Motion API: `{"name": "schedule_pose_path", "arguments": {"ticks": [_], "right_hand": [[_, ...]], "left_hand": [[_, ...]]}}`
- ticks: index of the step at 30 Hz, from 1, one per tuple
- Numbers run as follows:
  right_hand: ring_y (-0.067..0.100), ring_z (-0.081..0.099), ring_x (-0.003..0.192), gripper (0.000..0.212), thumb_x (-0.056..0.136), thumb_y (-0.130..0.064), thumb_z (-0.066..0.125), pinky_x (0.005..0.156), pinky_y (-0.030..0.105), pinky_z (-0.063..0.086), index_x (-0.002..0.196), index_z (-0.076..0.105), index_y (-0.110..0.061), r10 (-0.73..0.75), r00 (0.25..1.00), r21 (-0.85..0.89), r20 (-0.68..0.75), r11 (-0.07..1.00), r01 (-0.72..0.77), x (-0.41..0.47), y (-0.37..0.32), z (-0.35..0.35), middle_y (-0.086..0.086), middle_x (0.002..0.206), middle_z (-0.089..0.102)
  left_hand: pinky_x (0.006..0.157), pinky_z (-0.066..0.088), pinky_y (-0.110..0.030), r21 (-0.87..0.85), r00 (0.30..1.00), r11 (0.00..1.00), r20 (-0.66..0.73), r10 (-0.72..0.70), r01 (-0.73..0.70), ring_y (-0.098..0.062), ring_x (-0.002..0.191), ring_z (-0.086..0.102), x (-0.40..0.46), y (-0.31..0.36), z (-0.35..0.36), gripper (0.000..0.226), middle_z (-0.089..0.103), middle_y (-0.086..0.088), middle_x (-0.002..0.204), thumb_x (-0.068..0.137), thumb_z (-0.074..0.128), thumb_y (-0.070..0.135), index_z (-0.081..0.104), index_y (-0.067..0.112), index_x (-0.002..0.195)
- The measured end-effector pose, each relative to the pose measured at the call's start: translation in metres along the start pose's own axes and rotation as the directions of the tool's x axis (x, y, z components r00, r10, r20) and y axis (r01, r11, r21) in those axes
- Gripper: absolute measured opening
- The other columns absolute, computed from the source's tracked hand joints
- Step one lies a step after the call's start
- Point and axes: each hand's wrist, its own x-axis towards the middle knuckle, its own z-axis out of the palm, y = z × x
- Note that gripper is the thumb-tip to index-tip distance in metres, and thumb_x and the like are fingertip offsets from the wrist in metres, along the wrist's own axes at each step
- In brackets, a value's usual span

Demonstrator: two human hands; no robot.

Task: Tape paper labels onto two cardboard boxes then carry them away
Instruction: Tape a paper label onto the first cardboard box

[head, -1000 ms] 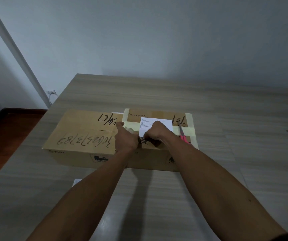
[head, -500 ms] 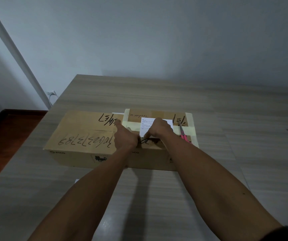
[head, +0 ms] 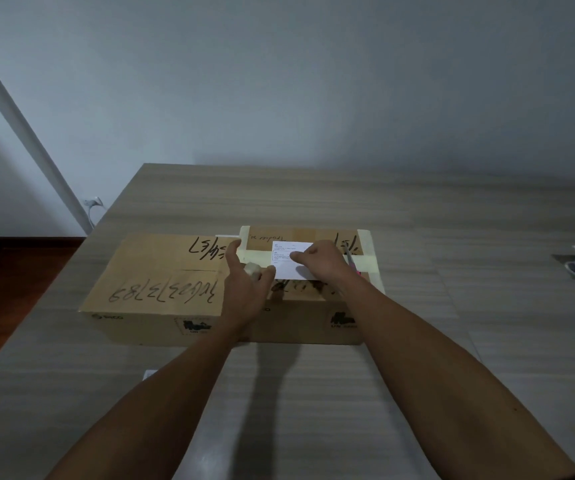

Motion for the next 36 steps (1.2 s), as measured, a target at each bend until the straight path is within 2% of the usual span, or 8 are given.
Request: {"name": "schedule_pose_path", "arguments": {"ticks": [4, 7, 9, 12, 17, 25, 31, 36], "right_hand": [[0.023, 0.048, 0.065, 0.036, 0.096, -0.025, 0.066, 0.061, 0.032, 0.040, 0.071, 0.052, -0.004, -0.004, 0.996, 0.203, -0.092, 0.979, 0.022, -0.012, 0.000, -0.009, 0.011, 0.074, 0.050], [0.018, 0.059, 0.068, 0.020, 0.097, -0.017, 0.060, 0.060, 0.030, 0.045, 0.089, 0.068, -0.001, -0.004, 0.995, 0.273, -0.101, 0.962, 0.032, -0.020, -0.001, -0.022, 0.007, 0.082, 0.066], [0.017, 0.062, 0.070, 0.014, 0.096, -0.013, 0.059, 0.060, 0.030, 0.047, 0.093, 0.071, -0.006, -0.027, 0.997, 0.339, -0.077, 0.939, 0.052, -0.024, -0.001, -0.032, 0.005, 0.086, 0.071], [0.016, 0.068, 0.080, 0.017, 0.091, -0.013, 0.061, 0.065, 0.031, 0.054, 0.100, 0.076, -0.017, -0.050, 0.999, 0.408, -0.004, 0.912, 0.048, -0.032, -0.001, -0.043, 0.004, 0.096, 0.077], [0.016, 0.071, 0.091, 0.034, 0.080, -0.010, 0.063, 0.075, 0.036, 0.058, 0.111, 0.078, -0.016, -0.101, 0.984, 0.468, 0.149, 0.884, 0.020, -0.045, -0.002, -0.054, 0.007, 0.107, 0.077], [0.009, 0.068, 0.084, 0.014, 0.088, -0.019, 0.071, 0.070, 0.032, 0.048, 0.098, 0.080, -0.019, -0.160, 0.980, 0.376, 0.122, 0.921, 0.103, -0.051, 0.009, -0.063, -0.005, 0.092, 0.075], [0.007, 0.066, 0.070, 0.017, 0.092, -0.019, 0.075, 0.067, 0.024, 0.044, 0.097, 0.075, -0.003, -0.220, 0.975, 0.324, -0.001, 0.923, 0.209, -0.053, 0.014, -0.061, -0.005, 0.079, 0.072], [0.009, 0.063, 0.074, 0.010, 0.094, -0.013, 0.072, 0.073, 0.025, 0.053, 0.095, 0.076, -0.003, -0.290, 0.951, 0.223, -0.109, 0.925, 0.308, -0.053, 0.007, -0.057, 0.004, 0.088, 0.074]], "left_hand": [[0.070, 0.058, -0.040, -0.123, 0.987, 0.987, 0.107, 0.118, -0.104, -0.026, 0.077, 0.066, -0.010, 0.016, 0.011, 0.061, 0.067, -0.009, 0.096, 0.095, 0.043, 0.024, 0.018, 0.033, 0.150], [0.073, 0.046, -0.012, -0.048, 0.967, 0.976, 0.133, 0.217, -0.213, -0.010, 0.093, 0.062, -0.013, 0.029, 0.019, 0.056, 0.057, -0.003, 0.119, 0.099, 0.036, 0.026, 0.019, 0.022, 0.152], [0.077, 0.050, -0.021, -0.045, 0.960, 0.976, 0.179, 0.216, -0.212, -0.025, 0.095, 0.062, -0.012, 0.036, 0.022, 0.060, 0.055, -0.013, 0.124, 0.098, 0.038, 0.030, 0.016, 0.025, 0.153], [0.098, 0.051, -0.049, -0.033, 0.951, 0.977, 0.226, 0.211, -0.209, -0.032, 0.121, 0.055, -0.012, 0.042, 0.025, 0.065, 0.048, -0.014, 0.139, 0.098, 0.043, 0.033, 0.012, 0.034, 0.154], [0.112, 0.040, -0.041, 0.008, 0.923, 0.953, 0.251, 0.292, -0.304, -0.019, 0.138, 0.039, -0.015, 0.048, 0.031, 0.070, 0.032, -0.012, 0.156, 0.104, 0.051, 0.025, 0.008, 0.020, 0.160], [0.109, 0.046, -0.046, -0.018, 0.899, 0.948, 0.311, 0.308, -0.319, -0.019, 0.130, 0.049, -0.020, 0.050, 0.038, 0.074, 0.027, 0.001, 0.155, 0.103, 0.054, 0.032, 0.006, 0.030, 0.160], [0.109, 0.045, -0.043, -0.052, 0.885, 0.951, 0.354, 0.302, -0.304, -0.019, 0.137, 0.044, -0.024, 0.052, 0.038, 0.072, 0.028, 0.005, 0.160, 0.106, 0.054, 0.026, 0.009, 0.023, 0.161], [0.090, 0.051, -0.027, -0.111, 0.944, 0.983, 0.280, 0.172, -0.146, -0.010, 0.116, 0.061, -0.019, 0.049, 0.040, 0.071, 0.056, 0.003, 0.138, 0.101, 0.063, 0.026, 0.018, 0.029, 0.156]]}}
